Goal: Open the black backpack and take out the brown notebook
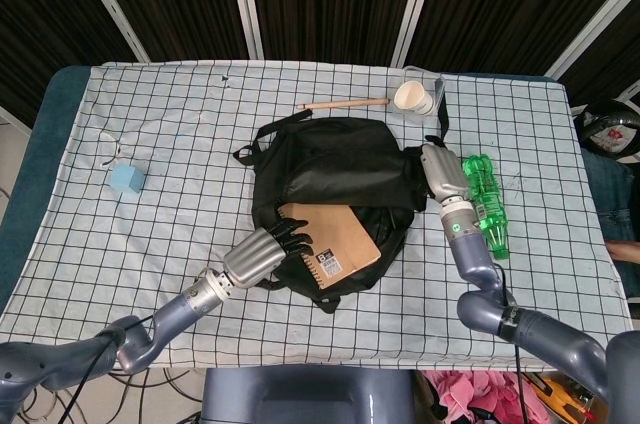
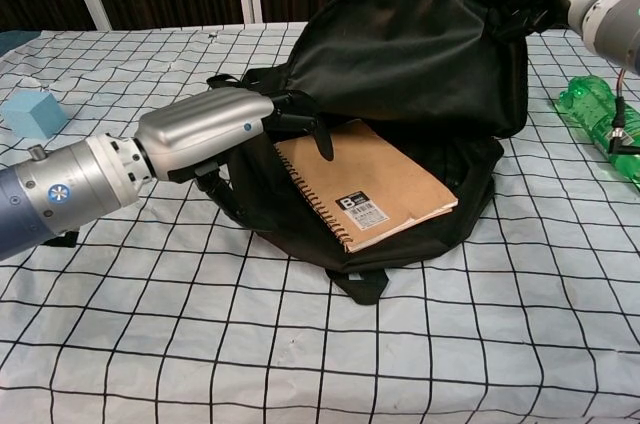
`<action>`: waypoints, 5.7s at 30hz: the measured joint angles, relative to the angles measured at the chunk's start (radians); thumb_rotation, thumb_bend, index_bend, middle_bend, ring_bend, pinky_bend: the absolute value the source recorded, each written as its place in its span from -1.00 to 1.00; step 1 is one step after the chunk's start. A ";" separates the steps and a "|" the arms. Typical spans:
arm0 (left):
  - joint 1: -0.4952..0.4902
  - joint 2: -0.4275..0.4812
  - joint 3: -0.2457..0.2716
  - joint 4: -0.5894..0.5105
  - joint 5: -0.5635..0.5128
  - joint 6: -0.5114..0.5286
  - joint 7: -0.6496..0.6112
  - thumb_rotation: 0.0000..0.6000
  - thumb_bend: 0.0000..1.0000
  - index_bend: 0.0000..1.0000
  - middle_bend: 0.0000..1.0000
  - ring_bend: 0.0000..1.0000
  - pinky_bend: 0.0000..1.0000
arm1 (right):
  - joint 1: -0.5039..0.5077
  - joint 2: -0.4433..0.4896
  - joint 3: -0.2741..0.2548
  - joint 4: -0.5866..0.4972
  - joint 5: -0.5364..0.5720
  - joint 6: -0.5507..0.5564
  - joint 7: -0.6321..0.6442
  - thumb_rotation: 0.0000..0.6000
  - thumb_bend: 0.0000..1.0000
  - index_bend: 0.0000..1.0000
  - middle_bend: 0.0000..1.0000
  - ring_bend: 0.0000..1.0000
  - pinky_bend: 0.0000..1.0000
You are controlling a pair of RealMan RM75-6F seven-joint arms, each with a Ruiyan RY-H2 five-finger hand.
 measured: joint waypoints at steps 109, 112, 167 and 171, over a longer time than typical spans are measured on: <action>-0.151 -0.337 0.028 0.555 -0.056 -0.054 -0.158 1.00 -0.34 -0.17 -0.13 -0.75 -0.82 | -0.032 -0.040 -0.010 0.114 -0.040 -0.012 0.099 1.00 0.23 0.65 0.28 -0.23 -0.79; -0.152 -0.337 0.029 0.559 -0.055 -0.050 -0.156 1.00 -0.28 -0.12 -0.07 -0.70 -0.77 | -0.031 -0.041 -0.009 0.117 -0.044 -0.012 0.103 1.00 0.23 0.65 0.28 -0.23 -0.79; -0.117 0.016 -0.078 -0.015 -0.052 0.254 0.050 1.00 -0.19 0.17 0.25 -0.38 -0.41 | -0.072 0.034 -0.050 -0.016 -0.064 -0.022 0.078 1.00 0.26 0.65 0.28 -0.23 -0.79; -0.105 0.127 -0.110 -0.187 -0.054 0.275 0.120 1.00 -0.19 0.17 0.25 -0.38 -0.41 | -0.076 0.038 -0.059 -0.045 -0.068 -0.016 0.067 1.00 0.26 0.65 0.28 -0.23 -0.79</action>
